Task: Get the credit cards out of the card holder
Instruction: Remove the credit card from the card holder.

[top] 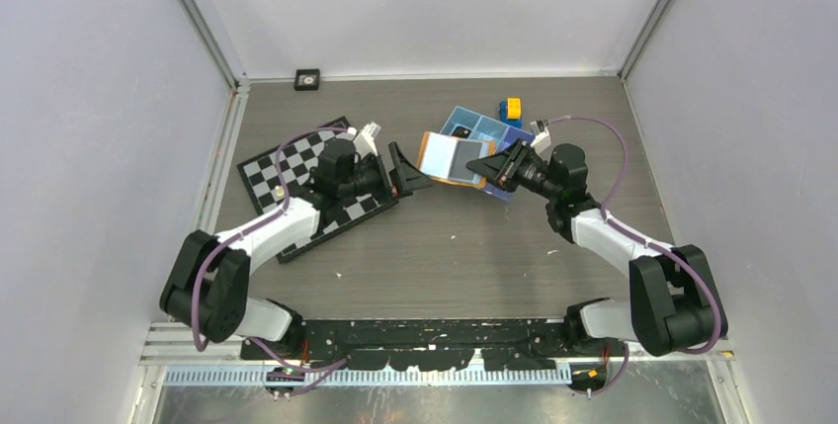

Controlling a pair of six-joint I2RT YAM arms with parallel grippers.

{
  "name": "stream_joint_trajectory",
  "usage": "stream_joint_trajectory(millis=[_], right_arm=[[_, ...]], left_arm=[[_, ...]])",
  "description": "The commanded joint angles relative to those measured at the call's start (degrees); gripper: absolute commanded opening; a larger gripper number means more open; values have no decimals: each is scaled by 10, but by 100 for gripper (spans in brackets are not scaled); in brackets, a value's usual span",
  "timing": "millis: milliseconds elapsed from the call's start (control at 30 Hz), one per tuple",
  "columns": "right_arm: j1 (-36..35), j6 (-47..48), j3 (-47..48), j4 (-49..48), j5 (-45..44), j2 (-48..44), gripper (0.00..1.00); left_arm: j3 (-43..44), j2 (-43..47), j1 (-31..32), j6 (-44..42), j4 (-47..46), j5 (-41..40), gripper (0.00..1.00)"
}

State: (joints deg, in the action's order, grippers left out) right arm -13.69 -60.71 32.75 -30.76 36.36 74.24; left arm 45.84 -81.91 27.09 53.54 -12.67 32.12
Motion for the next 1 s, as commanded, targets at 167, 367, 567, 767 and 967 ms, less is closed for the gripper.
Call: stream_joint_trajectory(millis=[167,367,567,767,967], right_arm=[[-36,1,6,-125,46,-13,1],[-70,49,19,-82,39,-10,1],[-84,59,35,-63,50,-8,9],[-85,92,37,3,10,-50,48],[-83,132,34,80,-50,-107,47]], left_arm=[[-68,3,3,59,-257,35,100],[-83,-19,0,88,-339,52,78],[-93,-8,-3,77,-335,37,31],[-103,-10,-13,85,-342,30,0],[-132,-6,-35,109,-375,13,0]])
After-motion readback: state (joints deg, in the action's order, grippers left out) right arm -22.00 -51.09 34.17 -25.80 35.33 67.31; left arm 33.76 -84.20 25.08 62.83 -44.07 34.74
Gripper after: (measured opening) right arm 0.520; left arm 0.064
